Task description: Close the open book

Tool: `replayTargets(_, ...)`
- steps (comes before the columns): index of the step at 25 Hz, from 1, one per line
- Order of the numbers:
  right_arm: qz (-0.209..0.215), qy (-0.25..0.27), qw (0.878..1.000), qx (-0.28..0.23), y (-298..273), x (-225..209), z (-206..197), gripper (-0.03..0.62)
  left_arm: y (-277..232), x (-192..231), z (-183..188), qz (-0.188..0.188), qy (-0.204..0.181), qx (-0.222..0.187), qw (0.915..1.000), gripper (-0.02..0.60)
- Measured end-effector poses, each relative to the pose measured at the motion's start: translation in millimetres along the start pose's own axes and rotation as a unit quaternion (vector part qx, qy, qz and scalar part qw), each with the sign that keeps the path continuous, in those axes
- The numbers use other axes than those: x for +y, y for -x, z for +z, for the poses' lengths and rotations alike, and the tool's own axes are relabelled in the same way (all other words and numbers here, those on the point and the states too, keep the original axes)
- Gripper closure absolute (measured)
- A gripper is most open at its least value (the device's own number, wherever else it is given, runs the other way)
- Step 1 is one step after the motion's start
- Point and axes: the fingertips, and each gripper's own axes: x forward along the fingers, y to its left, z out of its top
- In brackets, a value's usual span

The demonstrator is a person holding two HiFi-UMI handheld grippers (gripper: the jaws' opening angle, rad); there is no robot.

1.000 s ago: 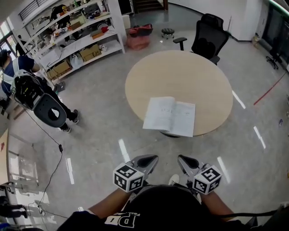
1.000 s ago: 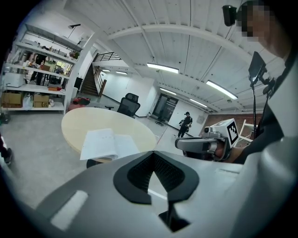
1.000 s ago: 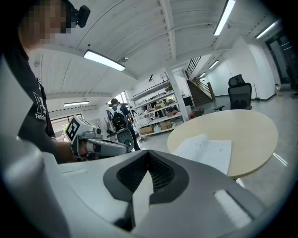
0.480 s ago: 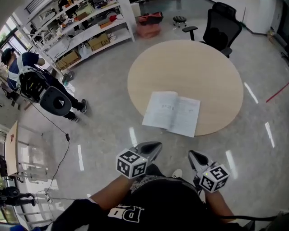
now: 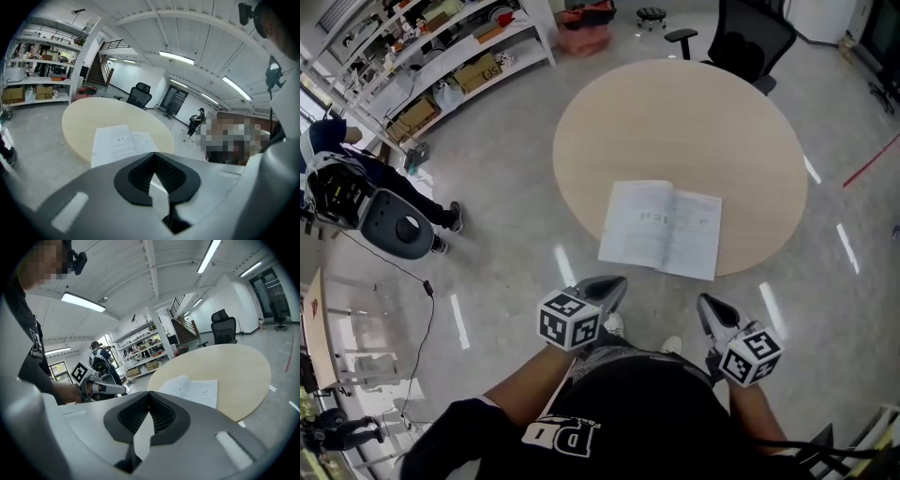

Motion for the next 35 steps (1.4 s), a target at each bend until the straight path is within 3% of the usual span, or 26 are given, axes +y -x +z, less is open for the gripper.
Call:
replayTargets(4,-0.024,-0.006,1.000,0.002,-30,7,-2,0.586,1,45,-7,-0.006,0.015,0.004,0.9999,0.574)
replayTargets(11,-0.063,-0.007,0.998,-0.001,-60,13,7,0.586,-7,123,-35,0.005,0.007,0.062,0.9980,0.574)
replayTargets(12,-0.064,-0.009,0.998,0.001,-60,14,8,0.586,-11,131,-42,0.008,0.007,0.078,0.9969,0.547)
replayTargets(13,-0.064,-0.008,0.998,0.005,-61,15,8,0.586,-15,139,-49,0.009,0.009,0.091,0.9958,0.475)
replayTargets(15,-0.063,-0.005,0.998,0.018,-62,14,7,0.586,-22,154,-58,0.015,0.031,0.098,0.9946,0.462)
replayTargets(17,-0.061,-0.005,0.998,0.028,-62,11,9,0.586,-30,171,-63,0.022,0.081,0.085,0.9929,0.462)
replayTargets(19,-0.060,-0.003,0.998,0.033,-59,9,13,0.586,-39,184,-70,0.021,0.161,0.060,0.9849,0.460)
replayTargets(21,-0.061,0.002,0.997,0.038,-57,4,14,0.586,-49,193,-72,0.005,0.246,0.028,0.9689,0.434)
replayTargets(24,-0.062,0.001,0.997,0.047,-56,-5,12,0.586,-66,207,-81,-0.004,0.318,0.010,0.9479,0.411)
replayTargets(31,-0.070,0.005,0.996,0.050,-52,-15,16,0.586,-85,216,-100,-0.023,0.399,-0.005,0.9166,0.421)
replayTargets(35,-0.075,0.003,0.996,0.048,-47,-20,16,0.586,-86,211,-95,-0.029,0.387,-0.009,0.9217,0.505)
